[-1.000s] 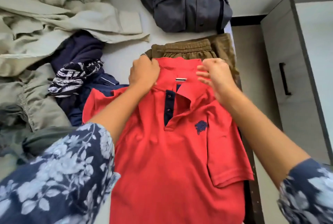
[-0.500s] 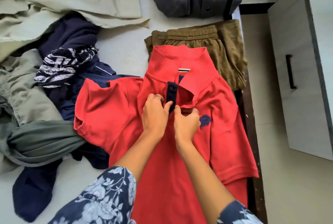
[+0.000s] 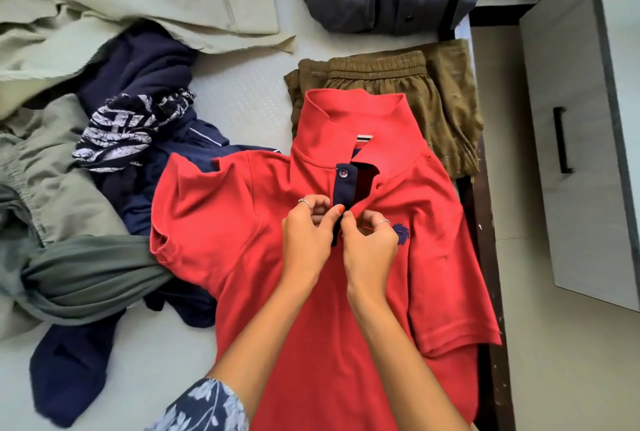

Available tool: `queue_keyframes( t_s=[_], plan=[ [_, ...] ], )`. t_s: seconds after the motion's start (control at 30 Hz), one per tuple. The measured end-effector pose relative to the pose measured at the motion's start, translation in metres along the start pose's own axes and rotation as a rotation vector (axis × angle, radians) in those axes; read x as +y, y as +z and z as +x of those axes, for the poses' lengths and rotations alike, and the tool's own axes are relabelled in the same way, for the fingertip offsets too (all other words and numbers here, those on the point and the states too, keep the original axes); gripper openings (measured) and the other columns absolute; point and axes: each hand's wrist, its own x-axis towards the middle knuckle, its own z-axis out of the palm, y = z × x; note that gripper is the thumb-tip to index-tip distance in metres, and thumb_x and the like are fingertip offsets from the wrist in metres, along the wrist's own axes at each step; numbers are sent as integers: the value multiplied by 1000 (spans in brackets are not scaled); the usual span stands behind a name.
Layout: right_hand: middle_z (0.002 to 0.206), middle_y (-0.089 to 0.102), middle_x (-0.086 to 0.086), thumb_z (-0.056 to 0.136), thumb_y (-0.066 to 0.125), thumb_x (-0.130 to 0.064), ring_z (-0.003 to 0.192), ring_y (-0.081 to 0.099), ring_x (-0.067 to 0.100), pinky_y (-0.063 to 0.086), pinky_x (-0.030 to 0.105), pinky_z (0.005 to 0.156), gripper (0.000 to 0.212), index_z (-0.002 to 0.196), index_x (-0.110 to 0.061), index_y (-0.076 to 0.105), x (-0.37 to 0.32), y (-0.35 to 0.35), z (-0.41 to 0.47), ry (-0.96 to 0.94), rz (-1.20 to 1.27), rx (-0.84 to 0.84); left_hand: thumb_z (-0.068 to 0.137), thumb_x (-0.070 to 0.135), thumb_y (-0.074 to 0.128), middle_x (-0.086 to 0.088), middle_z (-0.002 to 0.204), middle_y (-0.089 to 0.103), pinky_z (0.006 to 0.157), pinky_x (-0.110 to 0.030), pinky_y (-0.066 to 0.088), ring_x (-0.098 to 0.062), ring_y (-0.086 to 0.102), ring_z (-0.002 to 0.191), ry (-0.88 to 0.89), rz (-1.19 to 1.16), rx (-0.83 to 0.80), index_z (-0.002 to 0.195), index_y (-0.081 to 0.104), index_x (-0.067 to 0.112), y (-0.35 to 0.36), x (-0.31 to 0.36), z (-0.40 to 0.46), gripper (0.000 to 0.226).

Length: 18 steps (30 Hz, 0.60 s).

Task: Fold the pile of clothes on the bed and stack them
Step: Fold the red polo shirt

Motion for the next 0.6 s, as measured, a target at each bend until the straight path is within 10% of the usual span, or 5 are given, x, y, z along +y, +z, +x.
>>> queue_keyframes(
  t_s=[0.17, 0.6],
  plan=[
    [70, 65, 0, 83, 69, -13, 54, 54, -4, 41, 10, 57, 8, 86, -7, 66, -3, -3, -1, -75, -43, -40, 87, 7, 64, 3, 81, 69, 71, -22, 53, -5, 65, 71, -12, -96, -19, 91, 67, 16, -5, 1, -3, 10],
    [70, 67, -2, 91, 50, 0, 67, 69, 13, 57, 36, 74, 23, 84, -18, 61, 0, -8, -2, -107, 13, -129, 92, 4, 57, 4, 78, 64, 60, -10, 46, 9, 57, 59, -63, -191, -104, 94, 65, 8, 0, 2, 3, 9]
  ],
)
